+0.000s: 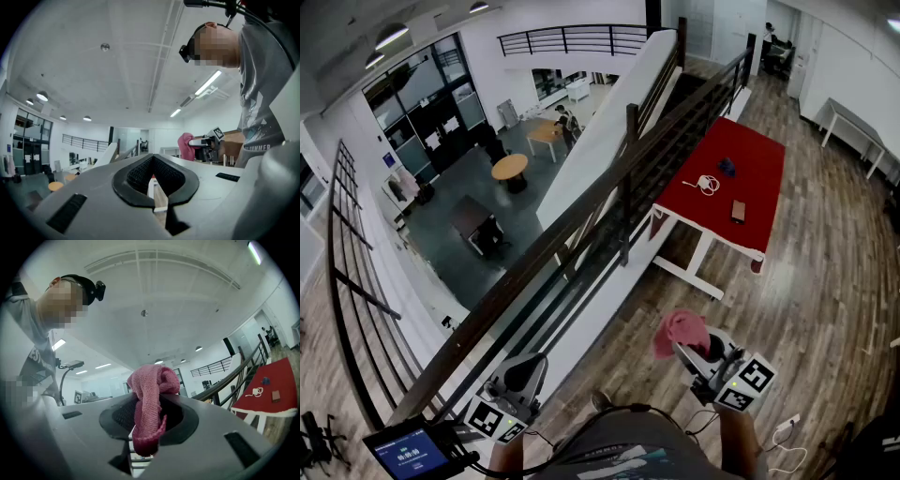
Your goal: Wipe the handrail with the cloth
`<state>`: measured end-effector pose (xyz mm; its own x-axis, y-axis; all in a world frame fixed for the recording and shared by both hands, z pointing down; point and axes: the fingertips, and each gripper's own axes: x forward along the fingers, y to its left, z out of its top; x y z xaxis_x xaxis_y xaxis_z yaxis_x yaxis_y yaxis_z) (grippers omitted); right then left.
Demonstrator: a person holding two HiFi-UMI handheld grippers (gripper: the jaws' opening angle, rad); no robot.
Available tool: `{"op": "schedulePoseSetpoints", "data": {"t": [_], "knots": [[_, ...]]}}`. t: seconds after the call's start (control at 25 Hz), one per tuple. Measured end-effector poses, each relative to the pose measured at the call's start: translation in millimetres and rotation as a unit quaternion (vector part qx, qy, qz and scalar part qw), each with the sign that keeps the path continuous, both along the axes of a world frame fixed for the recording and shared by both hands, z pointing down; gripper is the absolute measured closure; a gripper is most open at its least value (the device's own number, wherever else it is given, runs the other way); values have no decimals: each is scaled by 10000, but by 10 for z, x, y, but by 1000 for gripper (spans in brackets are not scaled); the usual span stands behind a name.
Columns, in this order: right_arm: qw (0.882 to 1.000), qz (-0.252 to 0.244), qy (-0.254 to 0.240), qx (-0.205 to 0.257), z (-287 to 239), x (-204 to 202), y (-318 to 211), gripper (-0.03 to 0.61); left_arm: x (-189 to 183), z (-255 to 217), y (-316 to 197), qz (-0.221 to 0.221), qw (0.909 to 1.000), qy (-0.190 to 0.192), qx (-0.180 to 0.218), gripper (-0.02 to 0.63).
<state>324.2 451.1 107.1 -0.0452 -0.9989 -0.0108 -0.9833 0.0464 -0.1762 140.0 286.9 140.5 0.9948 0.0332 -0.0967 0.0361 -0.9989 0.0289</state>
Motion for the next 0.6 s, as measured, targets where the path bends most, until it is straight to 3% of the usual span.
{"op": "schedulePoseSetpoints", "data": {"t": [0.16,0.36,0.6], "knots": [[9996,87,255,110,-14,-76,-404,494,19,-105,-375,196,9992,122,322,607],[9995,155,230,120,-93,209,-1182,494,441,-222,-1021,440,9980,185,416,607],[9997,-174,-54,172,-68,824,-1824,494,701,-250,-1560,-189,9993,107,305,607]]}}
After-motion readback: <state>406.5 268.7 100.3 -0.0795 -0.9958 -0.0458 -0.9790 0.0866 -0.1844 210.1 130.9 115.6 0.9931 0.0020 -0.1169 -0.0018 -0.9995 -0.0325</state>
